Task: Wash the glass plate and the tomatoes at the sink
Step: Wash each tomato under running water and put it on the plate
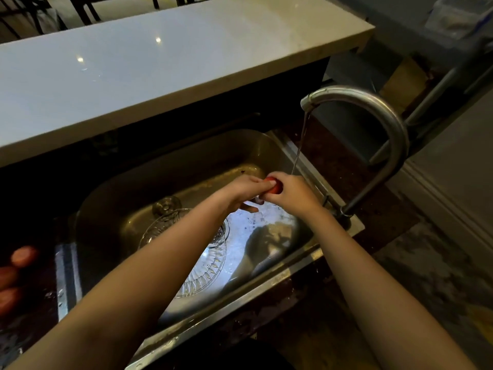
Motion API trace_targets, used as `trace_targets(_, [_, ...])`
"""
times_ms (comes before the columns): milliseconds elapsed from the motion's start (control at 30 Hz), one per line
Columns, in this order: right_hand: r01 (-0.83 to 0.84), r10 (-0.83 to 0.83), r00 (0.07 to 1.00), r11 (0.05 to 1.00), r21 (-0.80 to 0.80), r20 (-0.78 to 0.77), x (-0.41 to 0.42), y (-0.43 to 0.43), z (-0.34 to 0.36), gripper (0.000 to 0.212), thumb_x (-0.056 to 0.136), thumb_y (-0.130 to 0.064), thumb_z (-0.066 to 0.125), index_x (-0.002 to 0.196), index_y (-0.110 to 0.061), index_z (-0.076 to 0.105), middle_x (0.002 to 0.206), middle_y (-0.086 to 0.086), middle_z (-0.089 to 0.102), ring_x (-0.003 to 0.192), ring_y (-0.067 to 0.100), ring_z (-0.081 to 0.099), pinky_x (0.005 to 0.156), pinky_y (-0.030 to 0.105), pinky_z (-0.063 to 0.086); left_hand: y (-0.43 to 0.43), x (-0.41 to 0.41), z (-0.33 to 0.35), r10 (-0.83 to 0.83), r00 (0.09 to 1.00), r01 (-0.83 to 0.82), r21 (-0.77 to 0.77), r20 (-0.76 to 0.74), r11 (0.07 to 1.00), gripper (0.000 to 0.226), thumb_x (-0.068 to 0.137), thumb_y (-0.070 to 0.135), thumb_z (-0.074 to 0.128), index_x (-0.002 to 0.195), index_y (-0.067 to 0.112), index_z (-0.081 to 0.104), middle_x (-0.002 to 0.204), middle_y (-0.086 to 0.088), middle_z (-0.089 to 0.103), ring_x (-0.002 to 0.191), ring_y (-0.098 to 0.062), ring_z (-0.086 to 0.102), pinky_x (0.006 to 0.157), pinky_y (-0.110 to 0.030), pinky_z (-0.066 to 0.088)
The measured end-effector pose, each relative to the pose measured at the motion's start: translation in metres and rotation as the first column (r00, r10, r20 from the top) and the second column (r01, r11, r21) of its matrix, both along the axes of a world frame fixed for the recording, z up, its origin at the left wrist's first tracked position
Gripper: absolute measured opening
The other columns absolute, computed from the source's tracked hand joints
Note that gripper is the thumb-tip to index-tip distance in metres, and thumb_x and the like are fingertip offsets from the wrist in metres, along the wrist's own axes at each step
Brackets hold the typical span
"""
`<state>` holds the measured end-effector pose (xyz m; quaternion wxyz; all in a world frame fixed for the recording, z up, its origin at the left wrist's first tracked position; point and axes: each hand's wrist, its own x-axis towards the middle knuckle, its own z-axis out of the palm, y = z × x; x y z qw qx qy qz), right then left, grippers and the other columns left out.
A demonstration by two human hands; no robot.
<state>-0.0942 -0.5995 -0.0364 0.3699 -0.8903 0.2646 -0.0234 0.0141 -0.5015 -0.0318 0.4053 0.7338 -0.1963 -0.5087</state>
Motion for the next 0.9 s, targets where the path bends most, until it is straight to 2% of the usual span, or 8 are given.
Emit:
trace_targets(200, [-0.020,0.019,1.000,0.999,-0.039,-0.013,0.004,0.009,0.000,0.028,0.080,-0.033,0.068,0.105,-0.023,0.060,0.097,0.001,0.066,0.087,0.019,0.061,0.073,0.032,0.053,0.008,0.002,-0.008,0.044,0.999,-0.044,-0.025,0.006,0.999,0.022,0.087,0.041,0.058,0.093,0.021,0.066,0.082,0.001,0.063,0.078,-0.012,0.058,0.065,-0.023,0.051])
trace_targets(300, [-0.020,0.020,1.000,0.999,-0.033,0.002,0.005,0.014,-0.004,0.034,0.080,-0.036,0.067,0.110,-0.022,0.059,0.101,0.002,0.067,0.092,0.020,0.062,0.073,0.027,0.049,0.016,0.004,-0.010,0.069,0.996,-0.070,-0.020,-0.048,0.997,0.021,0.086,0.041,0.061,0.094,0.023,0.067,0.084,0.003,0.065,0.082,-0.011,0.060,0.066,-0.023,0.050])
trace_targets(433, [-0.042,0.038,0.995,0.998,-0.051,-0.088,0.017,0.034,-0.024,0.051,0.082,-0.035,0.067,0.127,-0.019,0.050,0.115,0.008,0.064,0.104,0.026,0.060,0.084,0.034,0.049,0.041,0.005,-0.023,0.181,0.978,-0.180,0.017,-0.099,0.983,0.027,0.087,0.034,0.061,0.107,0.017,0.064,0.094,0.000,0.065,0.087,-0.013,0.058,0.065,-0.023,0.048])
trace_targets(500, [-0.103,0.101,0.986,0.995,-0.008,-0.136,0.028,0.050,-0.040,0.052,0.080,-0.030,0.069,0.126,-0.019,0.048,0.118,0.009,0.061,0.105,0.026,0.059,0.088,0.036,0.048,0.062,0.006,-0.029,0.246,0.968,-0.247,0.011,0.043,0.969,0.024,0.089,0.030,0.059,0.108,0.017,0.064,0.104,-0.004,0.064,0.086,-0.013,0.056,0.063,-0.023,0.043])
trace_targets(567, [-0.171,0.175,0.972,0.984,0.042,-0.158,0.041,0.070,-0.057,0.054,0.079,-0.025,0.071,0.125,-0.018,0.046,0.123,0.010,0.055,0.108,0.026,0.055,0.088,0.032,0.044,0.096,0.010,-0.033,0.255,0.914,-0.278,0.031,0.316,0.960,0.029,0.090,0.027,0.058,0.115,0.014,0.063,0.115,-0.006,0.064,0.094,-0.014,0.058,0.071,-0.022,0.043])
trace_targets(700, [-0.299,0.317,0.936,0.946,0.127,-0.156,0.071,0.117,-0.086,0.052,0.079,-0.023,0.070,0.124,-0.016,0.044,0.126,0.012,0.043,0.110,0.029,0.051,0.089,0.031,0.043,0.195,0.017,-0.034,0.099,0.608,-0.344,0.149,0.788,0.927,0.034,0.089,0.023,0.055,0.123,0.022,0.060,0.126,-0.005,0.061,0.117,-0.026,0.053,0.099,-0.035,0.041])
trace_targets(767, [-0.373,0.388,0.908,0.920,0.118,-0.159,0.088,0.140,-0.099,0.051,0.077,-0.025,0.072,0.121,-0.016,0.046,0.126,0.011,0.044,0.111,0.031,0.052,0.090,0.035,0.044,0.246,0.013,-0.035,0.035,0.505,-0.388,0.190,0.863,0.902,0.038,0.087,0.021,0.057,0.125,0.021,0.058,0.128,-0.005,0.060,0.119,-0.027,0.049,0.102,-0.040,0.038])
trace_targets(900, [-0.479,0.490,0.851,0.872,0.102,-0.188,0.114,0.181,-0.125,0.050,0.077,-0.028,0.072,0.119,-0.017,0.047,0.127,0.007,0.048,0.113,0.028,0.051,0.085,0.030,0.040,0.325,-0.007,-0.044,-0.080,0.437,-0.397,0.272,0.896,0.876,0.048,0.080,0.013,0.065,0.127,0.009,0.057,0.134,-0.017,0.054,0.126,-0.035,0.048,0.107,-0.047,0.034])
